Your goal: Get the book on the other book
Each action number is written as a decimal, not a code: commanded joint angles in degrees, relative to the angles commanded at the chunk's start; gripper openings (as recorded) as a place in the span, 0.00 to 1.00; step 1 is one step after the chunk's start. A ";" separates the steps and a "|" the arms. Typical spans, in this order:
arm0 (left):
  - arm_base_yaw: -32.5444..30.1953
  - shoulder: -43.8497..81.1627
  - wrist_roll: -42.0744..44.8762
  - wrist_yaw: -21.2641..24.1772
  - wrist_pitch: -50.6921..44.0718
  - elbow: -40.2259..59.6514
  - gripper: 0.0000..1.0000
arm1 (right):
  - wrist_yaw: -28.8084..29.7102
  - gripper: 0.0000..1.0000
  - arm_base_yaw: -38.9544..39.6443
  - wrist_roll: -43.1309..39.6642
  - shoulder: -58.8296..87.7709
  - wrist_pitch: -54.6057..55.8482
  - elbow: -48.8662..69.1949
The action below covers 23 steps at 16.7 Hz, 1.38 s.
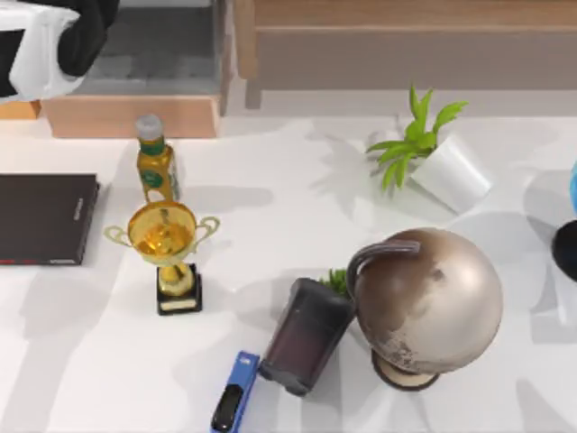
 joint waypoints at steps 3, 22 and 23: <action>0.57 -4.32 5.37 4.03 2.38 -3.44 0.00 | 0.00 1.00 0.00 0.00 0.00 0.00 0.00; 27.65 -29.13 91.31 32.71 3.23 -52.09 0.00 | 0.00 1.00 0.00 0.00 0.00 0.00 0.00; 28.75 -27.86 94.03 32.61 1.86 -53.43 0.00 | 0.00 1.00 0.00 0.00 0.00 0.00 0.00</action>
